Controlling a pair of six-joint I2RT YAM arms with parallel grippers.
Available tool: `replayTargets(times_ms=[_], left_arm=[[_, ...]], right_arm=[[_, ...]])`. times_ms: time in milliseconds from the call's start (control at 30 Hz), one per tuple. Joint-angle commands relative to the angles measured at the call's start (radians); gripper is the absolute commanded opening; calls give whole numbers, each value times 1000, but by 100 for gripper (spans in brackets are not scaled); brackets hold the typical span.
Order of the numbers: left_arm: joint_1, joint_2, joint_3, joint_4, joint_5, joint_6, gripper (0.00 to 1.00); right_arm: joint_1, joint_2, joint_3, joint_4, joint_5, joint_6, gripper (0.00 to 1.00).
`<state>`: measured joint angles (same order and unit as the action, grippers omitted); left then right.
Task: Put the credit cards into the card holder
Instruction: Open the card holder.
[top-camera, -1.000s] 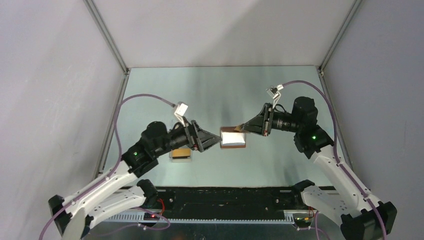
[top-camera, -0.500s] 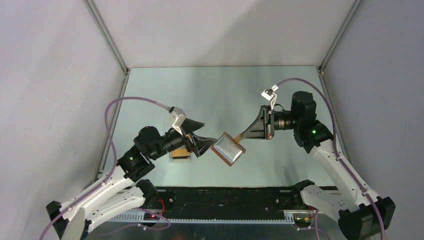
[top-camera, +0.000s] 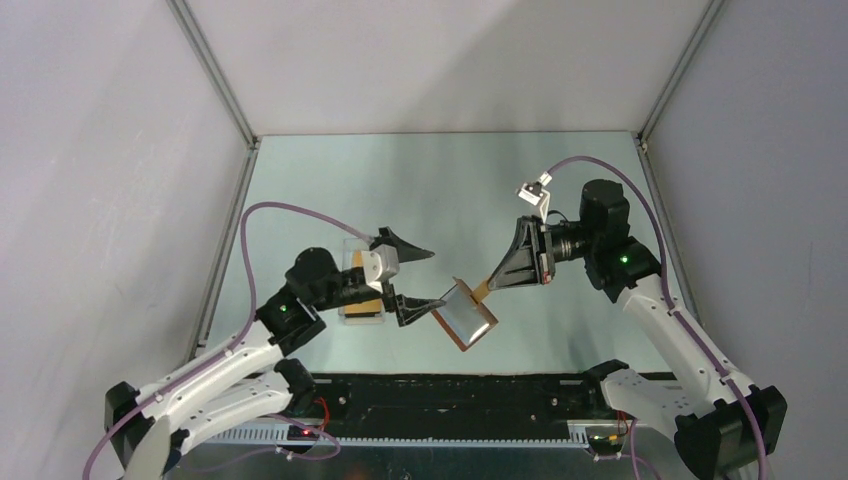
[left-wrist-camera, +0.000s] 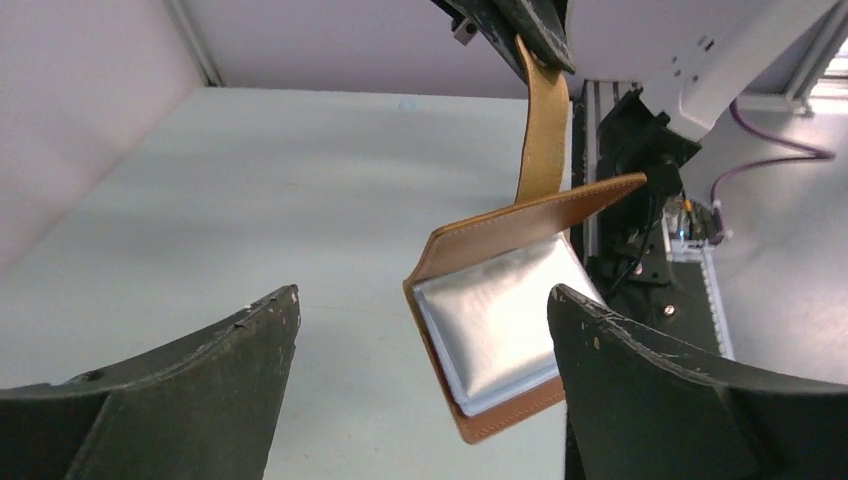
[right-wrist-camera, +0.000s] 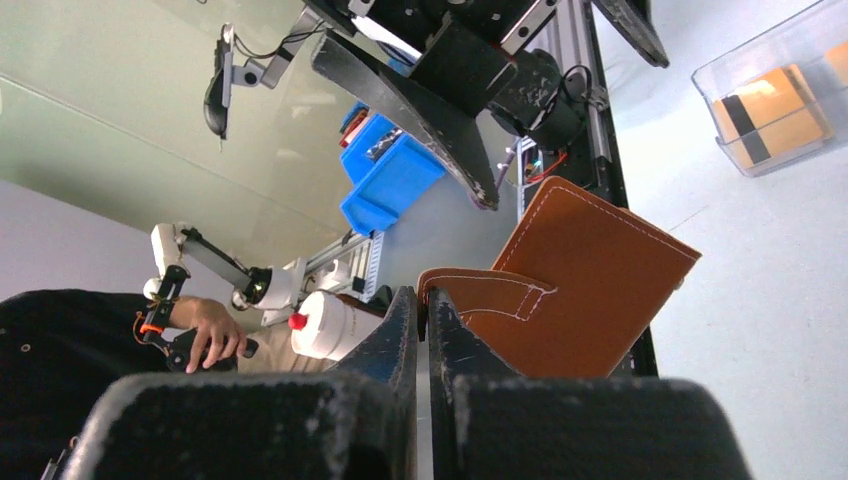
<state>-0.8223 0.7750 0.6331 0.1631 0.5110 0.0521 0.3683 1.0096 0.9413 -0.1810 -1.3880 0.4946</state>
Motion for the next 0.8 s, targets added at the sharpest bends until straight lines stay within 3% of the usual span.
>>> replayTargets(times_ms=[0,300,500,633,700,767], left_arm=[[-4,42,0,100,104,164,96],[-19,203,99,113,255,268,89],[-43,280,152,116,299,282,70],[-51,293,161,116,320,294,40],[-51,286,155,117,318,292,12],[-51,271,149,118,302,269,2]], right_arm=[[0,-19,45,43,-57,22,0],[10,-19,47,40,-54,20,0],[12,-17,47,34,-47,19,0],[11,-18,46,8,-32,-2,0],[4,-20,46,0,-15,-7,0],[-10,-29,47,-19,24,-19,4]])
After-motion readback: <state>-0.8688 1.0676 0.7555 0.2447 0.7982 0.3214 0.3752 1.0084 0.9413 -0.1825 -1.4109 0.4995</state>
